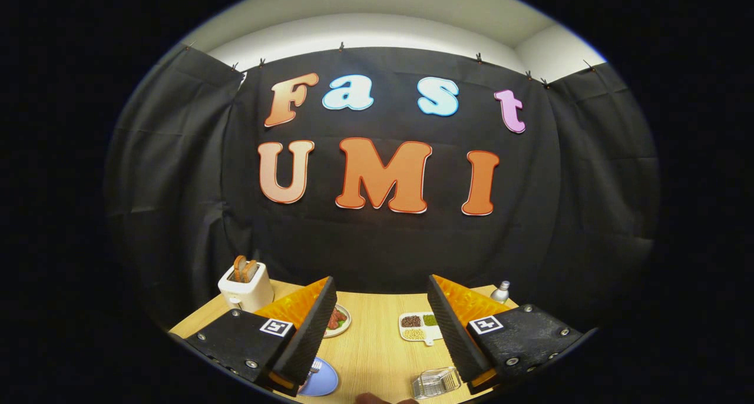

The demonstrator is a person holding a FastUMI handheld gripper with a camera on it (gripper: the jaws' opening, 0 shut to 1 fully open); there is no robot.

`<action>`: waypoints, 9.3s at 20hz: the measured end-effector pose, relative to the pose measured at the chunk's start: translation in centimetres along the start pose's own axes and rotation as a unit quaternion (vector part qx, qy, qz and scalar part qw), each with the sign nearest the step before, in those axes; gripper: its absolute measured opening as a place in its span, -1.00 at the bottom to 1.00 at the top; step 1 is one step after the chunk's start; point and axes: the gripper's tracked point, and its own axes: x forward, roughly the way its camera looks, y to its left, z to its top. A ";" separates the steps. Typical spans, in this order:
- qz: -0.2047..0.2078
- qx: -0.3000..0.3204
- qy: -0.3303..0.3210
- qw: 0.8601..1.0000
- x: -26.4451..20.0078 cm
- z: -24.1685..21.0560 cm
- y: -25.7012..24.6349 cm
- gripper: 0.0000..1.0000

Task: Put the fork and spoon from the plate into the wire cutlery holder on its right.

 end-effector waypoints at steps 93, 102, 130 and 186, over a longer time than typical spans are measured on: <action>0.070 -0.079 0.532 0.840 -6.5 -27.6 -13.8 -0.86; 0.103 -0.089 0.610 0.781 -5.1 -30.6 -13.3 -0.84; 0.099 0.068 0.227 0.966 2.6 -16.2 -1.4 0.92; 0.156 0.018 0.283 0.946 -2.1 -26.6 13.9 -0.85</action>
